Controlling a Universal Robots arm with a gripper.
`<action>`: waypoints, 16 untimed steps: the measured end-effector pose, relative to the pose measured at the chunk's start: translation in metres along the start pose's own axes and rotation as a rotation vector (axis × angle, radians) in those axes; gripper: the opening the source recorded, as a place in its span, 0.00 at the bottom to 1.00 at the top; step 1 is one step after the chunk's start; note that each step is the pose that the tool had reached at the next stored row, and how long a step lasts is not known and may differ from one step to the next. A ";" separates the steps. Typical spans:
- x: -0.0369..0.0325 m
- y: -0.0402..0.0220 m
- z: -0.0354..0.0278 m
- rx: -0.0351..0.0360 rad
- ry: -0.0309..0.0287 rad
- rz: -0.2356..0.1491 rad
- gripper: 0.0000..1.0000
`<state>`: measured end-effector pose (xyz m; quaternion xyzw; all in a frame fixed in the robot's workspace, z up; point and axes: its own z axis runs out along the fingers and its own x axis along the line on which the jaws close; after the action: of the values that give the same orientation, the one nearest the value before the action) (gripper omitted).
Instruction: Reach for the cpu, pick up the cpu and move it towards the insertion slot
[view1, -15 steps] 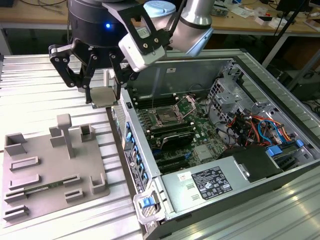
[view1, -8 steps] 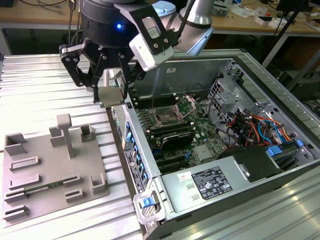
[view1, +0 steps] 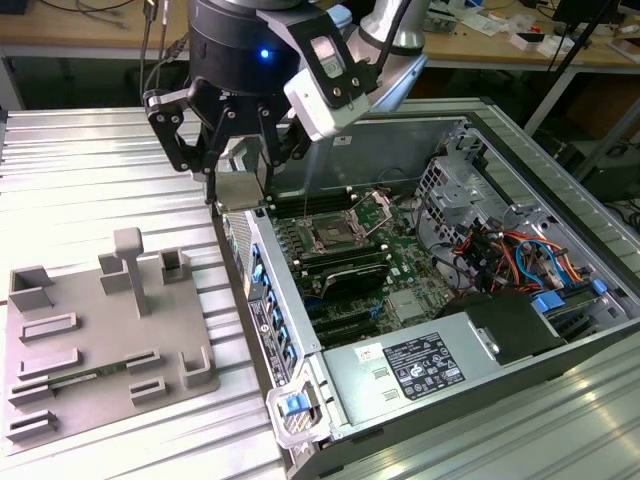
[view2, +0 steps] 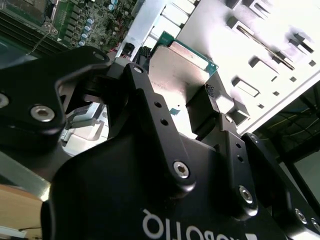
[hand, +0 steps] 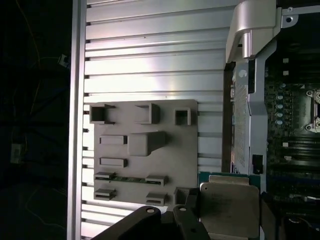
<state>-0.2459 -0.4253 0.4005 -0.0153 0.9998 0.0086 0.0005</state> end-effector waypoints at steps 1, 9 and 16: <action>-0.0019 0.0000 0.0002 -0.0001 -0.0001 0.000 0.55; -0.0194 -0.0006 0.0009 -0.0001 -0.0001 0.002 0.55; -0.0408 -0.0013 0.0016 -0.0001 -0.0001 0.005 0.55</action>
<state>-0.2051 -0.4253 0.3989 -0.0131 0.9999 0.0087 0.0005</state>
